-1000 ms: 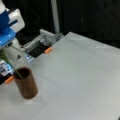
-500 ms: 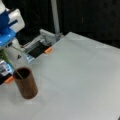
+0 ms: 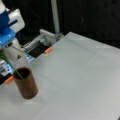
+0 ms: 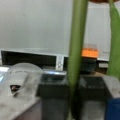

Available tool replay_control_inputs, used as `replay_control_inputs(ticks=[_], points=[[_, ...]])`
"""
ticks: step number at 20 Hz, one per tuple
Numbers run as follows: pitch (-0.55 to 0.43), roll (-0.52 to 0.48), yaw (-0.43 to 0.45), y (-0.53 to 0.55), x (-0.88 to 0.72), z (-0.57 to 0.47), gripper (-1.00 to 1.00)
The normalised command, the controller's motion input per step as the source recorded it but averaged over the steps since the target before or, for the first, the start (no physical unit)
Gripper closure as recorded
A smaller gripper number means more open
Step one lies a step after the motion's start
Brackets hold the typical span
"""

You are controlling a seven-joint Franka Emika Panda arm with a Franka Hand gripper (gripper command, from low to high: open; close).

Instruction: Flower insertion into a vase

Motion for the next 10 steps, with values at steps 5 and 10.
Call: replay_control_inputs(ticks=[5, 10], points=[[-0.056, -0.09, 0.106, -0.04, -0.1, -0.06, 1.0], [-0.056, -0.09, 0.106, -0.04, -0.1, -0.06, 1.0]])
